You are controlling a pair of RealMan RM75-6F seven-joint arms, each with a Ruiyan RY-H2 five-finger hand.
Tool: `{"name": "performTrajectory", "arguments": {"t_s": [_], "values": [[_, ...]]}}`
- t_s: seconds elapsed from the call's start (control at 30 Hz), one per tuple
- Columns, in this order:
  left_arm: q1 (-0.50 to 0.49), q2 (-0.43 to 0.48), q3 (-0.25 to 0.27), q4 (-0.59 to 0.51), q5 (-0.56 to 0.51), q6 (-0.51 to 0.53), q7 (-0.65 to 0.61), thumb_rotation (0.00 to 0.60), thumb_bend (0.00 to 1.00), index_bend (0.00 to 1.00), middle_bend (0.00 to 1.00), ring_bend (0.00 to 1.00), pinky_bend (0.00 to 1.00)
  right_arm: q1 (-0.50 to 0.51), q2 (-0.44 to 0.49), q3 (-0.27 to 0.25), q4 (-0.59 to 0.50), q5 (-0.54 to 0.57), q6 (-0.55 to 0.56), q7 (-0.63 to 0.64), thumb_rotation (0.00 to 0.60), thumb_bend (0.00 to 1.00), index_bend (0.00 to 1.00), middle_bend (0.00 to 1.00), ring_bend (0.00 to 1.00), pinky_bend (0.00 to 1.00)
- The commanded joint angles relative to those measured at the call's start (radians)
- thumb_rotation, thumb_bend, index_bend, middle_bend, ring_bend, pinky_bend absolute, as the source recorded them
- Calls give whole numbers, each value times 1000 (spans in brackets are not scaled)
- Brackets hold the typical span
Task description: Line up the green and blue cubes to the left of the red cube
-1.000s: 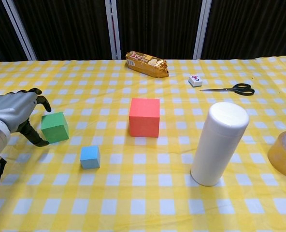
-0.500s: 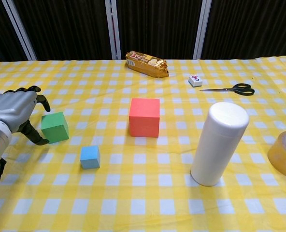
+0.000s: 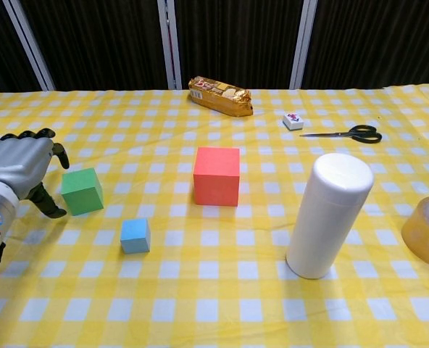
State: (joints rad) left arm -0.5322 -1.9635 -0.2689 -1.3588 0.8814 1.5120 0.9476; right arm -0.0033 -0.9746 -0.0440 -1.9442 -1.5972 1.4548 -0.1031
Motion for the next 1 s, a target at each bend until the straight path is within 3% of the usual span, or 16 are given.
{"name": "performTrajectory", "arguments": {"t_s": [0.03,0.33,1.0], "values": [[-6,-13,0,14,1,-9,2,600,153,313,5,0,0,4,-1,1,-1,3,-6,-3,600,282,50,0,0,0],[-9,-23,-6,25,24,9,10,600,253,350,36,0,0,6,-3,2,-3,5,-7,-7,600,282,50,0,0,0],[-16,-55,-12,82,12,-12,53,600,261,299,29,0,0,11,-9,2,-2,17,-17,-20,600,282,50,0,0,0]]}}
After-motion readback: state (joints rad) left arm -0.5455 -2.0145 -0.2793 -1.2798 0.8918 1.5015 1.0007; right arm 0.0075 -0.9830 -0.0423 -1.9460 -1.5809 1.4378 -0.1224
